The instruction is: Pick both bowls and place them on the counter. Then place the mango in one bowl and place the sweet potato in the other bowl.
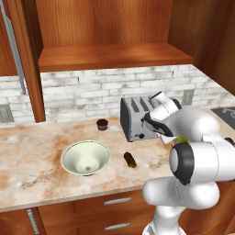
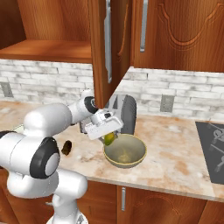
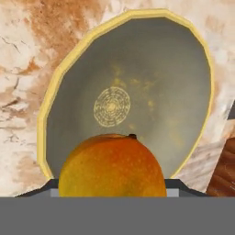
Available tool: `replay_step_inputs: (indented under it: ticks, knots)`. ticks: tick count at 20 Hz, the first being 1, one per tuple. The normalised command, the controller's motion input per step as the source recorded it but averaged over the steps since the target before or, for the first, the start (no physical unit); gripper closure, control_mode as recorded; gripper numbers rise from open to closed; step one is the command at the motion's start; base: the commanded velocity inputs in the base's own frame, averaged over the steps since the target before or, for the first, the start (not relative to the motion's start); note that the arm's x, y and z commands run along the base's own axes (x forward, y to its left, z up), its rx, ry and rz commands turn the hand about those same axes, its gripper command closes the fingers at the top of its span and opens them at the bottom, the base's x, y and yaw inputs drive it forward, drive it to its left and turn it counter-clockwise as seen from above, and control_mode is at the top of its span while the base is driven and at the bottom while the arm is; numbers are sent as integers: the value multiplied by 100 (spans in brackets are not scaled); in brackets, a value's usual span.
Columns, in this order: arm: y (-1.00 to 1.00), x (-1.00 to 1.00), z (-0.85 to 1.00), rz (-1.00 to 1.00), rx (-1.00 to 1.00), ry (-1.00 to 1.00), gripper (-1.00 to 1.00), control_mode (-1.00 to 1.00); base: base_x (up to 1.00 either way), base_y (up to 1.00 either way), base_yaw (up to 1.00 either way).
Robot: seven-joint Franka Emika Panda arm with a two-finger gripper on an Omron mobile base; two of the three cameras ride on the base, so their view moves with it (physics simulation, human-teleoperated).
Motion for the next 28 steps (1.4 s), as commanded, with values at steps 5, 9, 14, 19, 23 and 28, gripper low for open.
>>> replay_step_inputs:
  ticks: [5, 9, 14, 19, 23, 28]
  knots:
    - [-33, 13, -43, -1, 0, 1, 100, -100, 0, 0, 0]
    - [-27, 13, -41, 0, 0, 4, 100, -100, 0, 0, 0]
    - [-28, 8, -28, 0, 2, 3, 100, -100, 0, 0, 0]
    - [-41, -17, -1, 0, 12, -1, 100, -100, 0, 0, 0]
    - [-42, -23, -2, 0, 10, -1, 100, -100, 0, 0, 0]
    - [-18, 0, -14, 0, 5, 0, 100, -100, 0, 0, 0]
